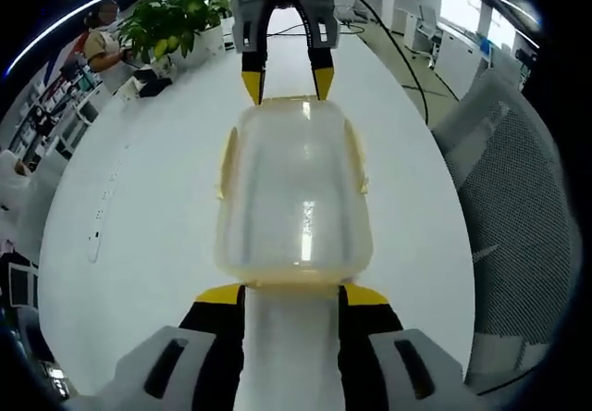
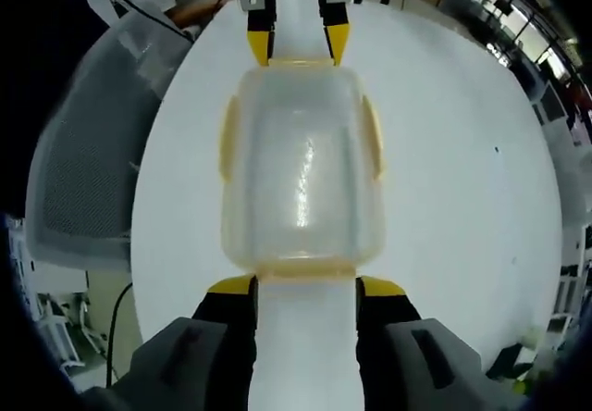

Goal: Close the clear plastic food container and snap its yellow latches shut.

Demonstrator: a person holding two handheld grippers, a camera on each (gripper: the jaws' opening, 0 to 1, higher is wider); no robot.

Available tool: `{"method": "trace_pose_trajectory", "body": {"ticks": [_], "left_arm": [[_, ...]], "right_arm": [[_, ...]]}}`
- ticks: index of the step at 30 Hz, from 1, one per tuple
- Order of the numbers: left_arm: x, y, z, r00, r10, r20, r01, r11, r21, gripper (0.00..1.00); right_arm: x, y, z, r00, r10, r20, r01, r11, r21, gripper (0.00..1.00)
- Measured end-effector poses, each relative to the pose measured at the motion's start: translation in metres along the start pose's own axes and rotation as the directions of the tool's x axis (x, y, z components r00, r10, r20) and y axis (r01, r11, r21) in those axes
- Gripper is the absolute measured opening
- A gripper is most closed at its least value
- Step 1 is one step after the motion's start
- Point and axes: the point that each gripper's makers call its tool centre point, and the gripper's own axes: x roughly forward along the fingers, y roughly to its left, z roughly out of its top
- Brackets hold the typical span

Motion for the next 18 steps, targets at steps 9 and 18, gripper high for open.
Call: {"method": "trace_pose_trajectory", "body": {"ticks": [9,18], "left_arm": [[-0.007,0.001,0.001,1.0,0.018,0.01,-0.017,0.999,-0.034,0.37],[-0.016,0.004,0.005,0.998,0.052,0.027,-0.048,0.993,-0.109,0.36]], "right_arm": [[-0.008,0.002,0.002,1.0,-0.014,0.021,0.013,0.999,0.037,0.39],[-0.02,0.004,0.007,0.994,-0.054,0.095,0.039,0.988,0.148,0.38]]}}
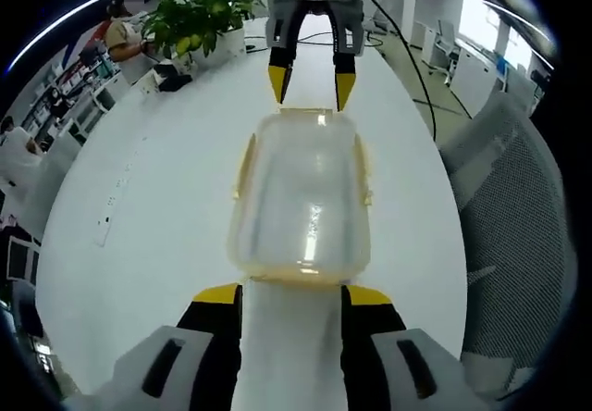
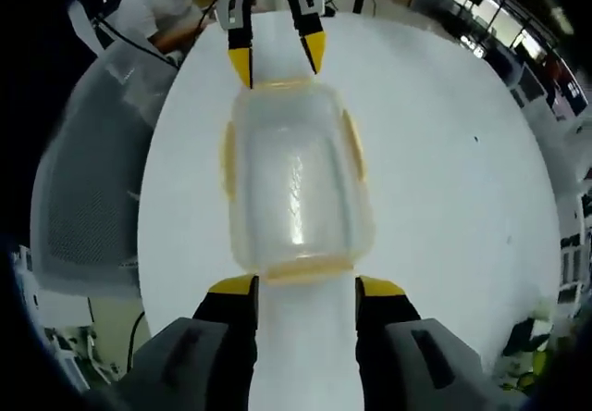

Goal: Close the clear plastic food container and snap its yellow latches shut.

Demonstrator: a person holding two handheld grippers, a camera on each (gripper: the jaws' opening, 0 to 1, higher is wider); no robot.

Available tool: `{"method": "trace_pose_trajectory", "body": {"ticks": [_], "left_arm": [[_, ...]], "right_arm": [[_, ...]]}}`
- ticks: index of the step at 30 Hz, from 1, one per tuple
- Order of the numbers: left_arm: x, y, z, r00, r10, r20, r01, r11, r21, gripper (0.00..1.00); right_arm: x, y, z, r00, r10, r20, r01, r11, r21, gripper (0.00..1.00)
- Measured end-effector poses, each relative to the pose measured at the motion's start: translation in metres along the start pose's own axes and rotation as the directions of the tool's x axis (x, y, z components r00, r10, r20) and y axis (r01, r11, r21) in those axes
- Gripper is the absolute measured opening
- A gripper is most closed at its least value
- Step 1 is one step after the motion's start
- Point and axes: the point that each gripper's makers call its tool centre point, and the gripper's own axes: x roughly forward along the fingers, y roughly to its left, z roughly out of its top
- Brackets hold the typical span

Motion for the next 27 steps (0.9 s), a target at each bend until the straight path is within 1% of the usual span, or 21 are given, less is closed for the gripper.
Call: {"method": "trace_pose_trajectory", "body": {"ticks": [4,6,8,9,11,12,16,17,21,25,26,27], "left_arm": [[-0.003,0.001,0.0,1.0,0.02,0.013,-0.02,0.998,-0.06,0.36],[-0.004,0.003,0.0,0.999,0.037,0.015,-0.036,0.996,-0.087,0.36],[-0.005,0.003,0.0,0.998,0.051,0.023,-0.048,0.991,-0.123,0.36],[-0.006,0.004,-0.001,0.998,0.063,0.024,-0.059,0.988,-0.146,0.36],[-0.006,0.004,0.0,0.997,0.074,0.036,-0.067,0.982,-0.174,0.36],[-0.006,0.003,0.0,0.996,0.073,0.043,-0.063,0.978,-0.198,0.36],[-0.007,0.003,0.0,0.995,0.089,0.049,-0.075,0.97,-0.231,0.36],[-0.007,0.004,0.0,0.993,0.101,0.053,-0.085,0.966,-0.246,0.36],[-0.006,0.004,0.002,0.989,0.13,0.069,-0.103,0.946,-0.307,0.35],[-0.004,0.002,0.005,0.984,0.147,0.105,-0.094,0.913,-0.397,0.35],[-0.004,0.002,0.006,0.982,0.154,0.109,-0.094,0.901,-0.424,0.35],[-0.004,0.002,0.006,0.98,0.162,0.113,-0.096,0.892,-0.442,0.35]], "right_arm": [[-0.005,-0.002,0.003,0.999,-0.028,0.038,0.025,0.997,0.066,0.37],[-0.007,-0.002,0.004,0.997,-0.04,0.06,0.033,0.992,0.12,0.37],[-0.009,-0.004,0.005,0.995,-0.058,0.079,0.044,0.985,0.168,0.37],[-0.01,-0.005,0.008,0.992,-0.072,0.102,0.05,0.979,0.2,0.36],[-0.011,-0.005,0.01,0.988,-0.087,0.125,0.055,0.969,0.239,0.36],[-0.012,-0.006,0.01,0.987,-0.1,0.125,0.066,0.966,0.25,0.36],[-0.011,-0.004,0.01,0.981,-0.142,0.136,0.096,0.95,0.299,0.36],[-0.01,-0.002,0.011,0.98,-0.143,0.141,0.095,0.948,0.303,0.37],[-0.007,0.0,0.011,0.973,-0.172,0.152,0.109,0.93,0.351,0.36],[-0.004,0.001,0.011,0.965,-0.2,0.17,0.116,0.906,0.407,0.37],[-0.004,0.0,0.01,0.961,-0.214,0.174,0.121,0.893,0.434,0.37],[-0.004,0.0,0.01,0.958,-0.223,0.181,0.121,0.885,0.45,0.37]]}}
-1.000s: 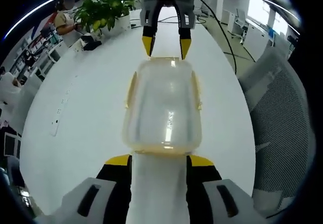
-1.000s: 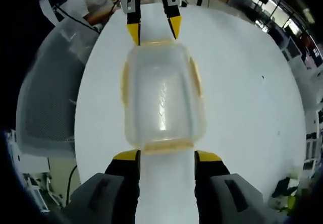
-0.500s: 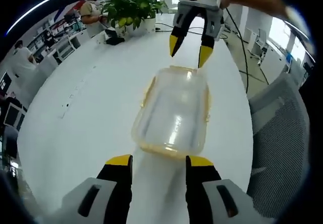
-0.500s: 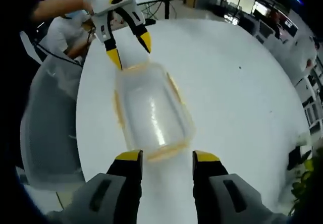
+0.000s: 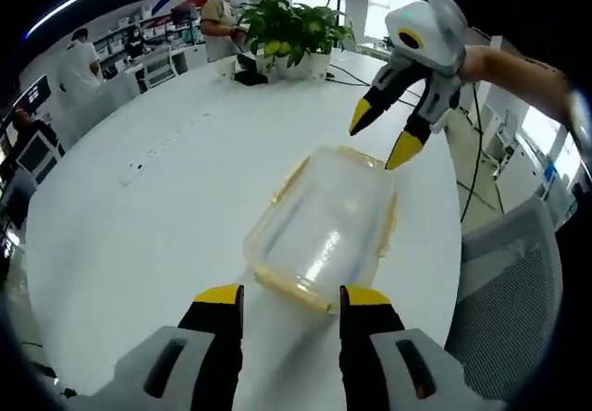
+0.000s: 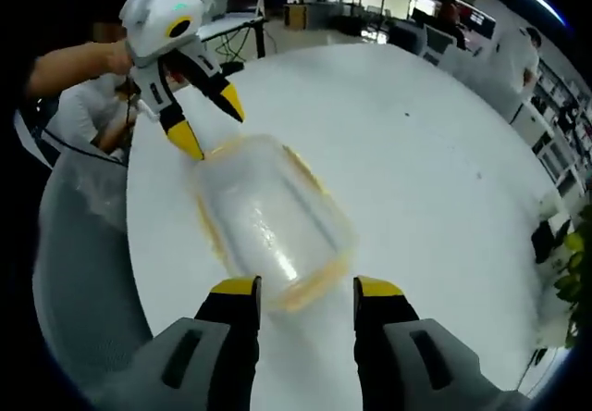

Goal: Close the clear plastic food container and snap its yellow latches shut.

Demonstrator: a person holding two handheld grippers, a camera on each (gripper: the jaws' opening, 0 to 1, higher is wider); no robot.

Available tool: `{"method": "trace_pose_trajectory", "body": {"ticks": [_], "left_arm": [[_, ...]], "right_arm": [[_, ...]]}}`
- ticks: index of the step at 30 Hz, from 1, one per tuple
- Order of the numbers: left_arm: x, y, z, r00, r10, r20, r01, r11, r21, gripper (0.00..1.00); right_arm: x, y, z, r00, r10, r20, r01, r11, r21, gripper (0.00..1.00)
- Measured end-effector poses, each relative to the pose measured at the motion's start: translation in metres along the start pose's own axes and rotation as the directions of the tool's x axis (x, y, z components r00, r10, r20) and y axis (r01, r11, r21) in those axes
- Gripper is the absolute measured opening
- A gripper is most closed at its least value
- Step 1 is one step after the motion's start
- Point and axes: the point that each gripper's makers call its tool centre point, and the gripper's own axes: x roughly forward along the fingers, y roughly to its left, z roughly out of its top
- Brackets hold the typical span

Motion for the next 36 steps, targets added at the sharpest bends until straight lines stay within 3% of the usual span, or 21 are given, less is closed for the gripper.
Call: {"method": "trace_pose_trajectory", "body": {"ticks": [4,9,18,24,36], "left_arm": [[0.003,-0.002,-0.004,1.0,-0.002,0.004,0.002,0.998,-0.059,0.35],[0.006,-0.005,-0.005,1.0,-0.002,0.024,0.006,0.989,-0.149,0.34],[0.012,-0.012,-0.006,0.999,-0.021,0.033,0.028,0.973,-0.229,0.33],[0.014,-0.017,-0.01,0.998,-0.056,0.016,0.058,0.951,-0.304,0.35],[0.017,-0.018,-0.008,0.998,-0.056,0.025,0.061,0.945,-0.322,0.37]], "right_arm": [[0.001,0.001,0.004,0.998,-0.001,0.062,-0.007,0.991,0.133,0.36],[0.003,0.002,0.001,0.997,-0.009,0.077,-0.008,0.977,0.212,0.37],[0.014,0.007,-0.003,0.997,0.001,0.08,-0.024,0.958,0.286,0.37],[0.016,0.008,-0.002,0.997,0.006,0.076,-0.03,0.946,0.322,0.37],[0.02,0.01,-0.002,0.998,0.008,0.064,-0.031,0.934,0.356,0.4]]}}
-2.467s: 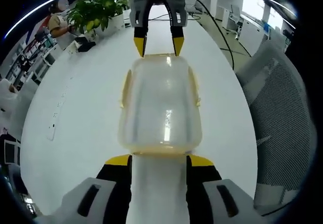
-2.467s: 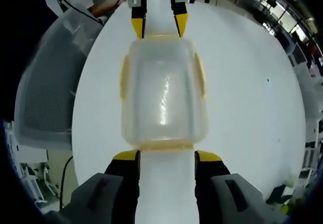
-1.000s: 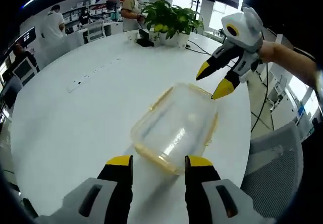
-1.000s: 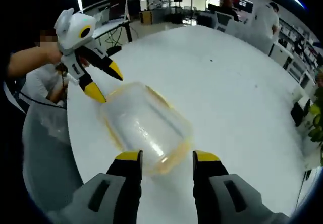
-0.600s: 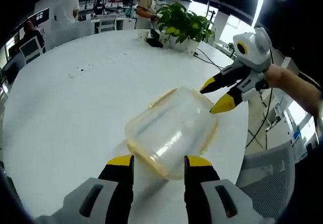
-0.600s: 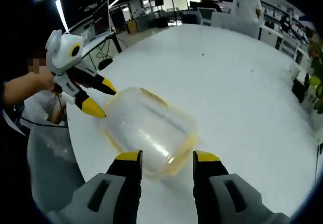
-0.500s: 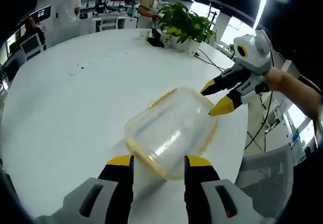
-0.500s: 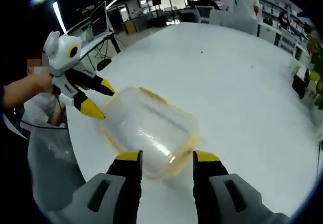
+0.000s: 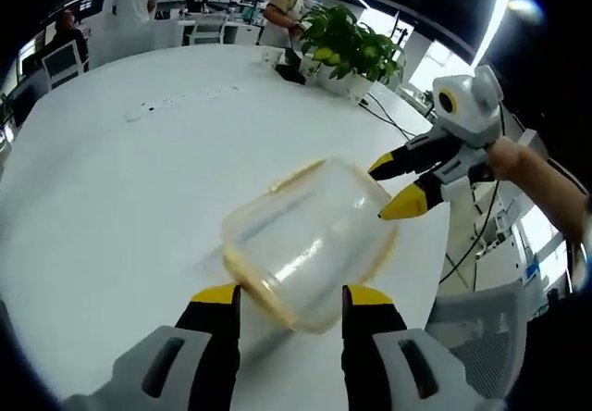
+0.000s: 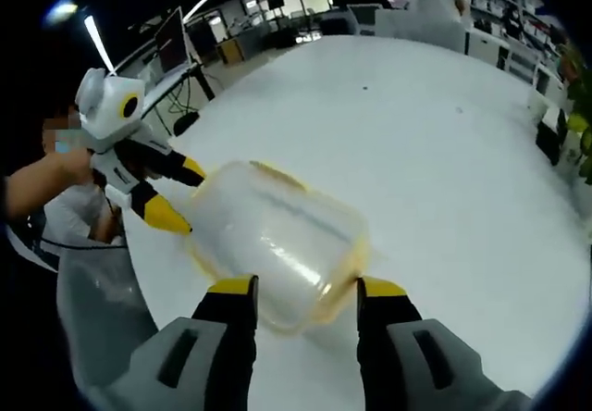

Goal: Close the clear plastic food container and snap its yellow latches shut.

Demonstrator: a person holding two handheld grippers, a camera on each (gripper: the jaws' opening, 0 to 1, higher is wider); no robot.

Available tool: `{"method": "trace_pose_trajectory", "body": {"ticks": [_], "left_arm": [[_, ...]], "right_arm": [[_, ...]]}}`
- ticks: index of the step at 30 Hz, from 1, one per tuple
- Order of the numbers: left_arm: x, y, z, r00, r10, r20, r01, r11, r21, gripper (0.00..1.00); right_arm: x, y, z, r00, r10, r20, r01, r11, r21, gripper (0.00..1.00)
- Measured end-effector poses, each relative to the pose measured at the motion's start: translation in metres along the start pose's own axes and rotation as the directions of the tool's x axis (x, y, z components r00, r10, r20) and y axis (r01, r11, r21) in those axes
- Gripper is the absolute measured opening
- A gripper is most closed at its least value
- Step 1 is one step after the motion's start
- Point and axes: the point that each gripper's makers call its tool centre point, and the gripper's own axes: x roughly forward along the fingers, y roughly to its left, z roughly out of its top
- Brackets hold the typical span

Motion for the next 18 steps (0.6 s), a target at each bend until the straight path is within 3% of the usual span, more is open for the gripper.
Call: {"method": "trace_pose_trajectory", "body": {"ticks": [5,7,8,9,10,18], "left_arm": [[0.002,0.0,0.001,1.0,0.016,0.02,-0.015,0.999,-0.031,0.36],[0.003,-0.001,0.002,0.999,0.017,0.031,-0.015,0.998,-0.065,0.33],[0.008,-0.019,0.008,0.995,-0.077,0.065,0.086,0.985,-0.151,0.32],[0.008,-0.004,0.006,0.998,-0.005,0.058,0.018,0.973,-0.23,0.32],[0.006,0.001,0.004,0.998,-0.006,0.068,0.017,0.985,-0.17,0.32],[0.003,0.0,0.003,0.999,-0.006,0.052,0.013,0.989,-0.149,0.33]], "right_arm": [[0.006,0.003,-0.005,1.0,0.009,0.018,-0.01,0.995,0.102,0.39],[0.007,0.004,-0.009,0.999,0.015,0.028,-0.018,0.996,0.085,0.38],[0.008,0.005,-0.007,0.999,0.022,0.032,-0.025,0.997,0.077,0.38],[0.006,0.005,-0.005,0.999,0.017,0.029,-0.019,0.996,0.085,0.38],[0.006,0.007,-0.006,1.0,0.013,0.025,-0.015,0.997,0.078,0.38],[0.005,0.005,-0.003,1.0,0.01,0.005,-0.011,0.996,0.087,0.38]]}}
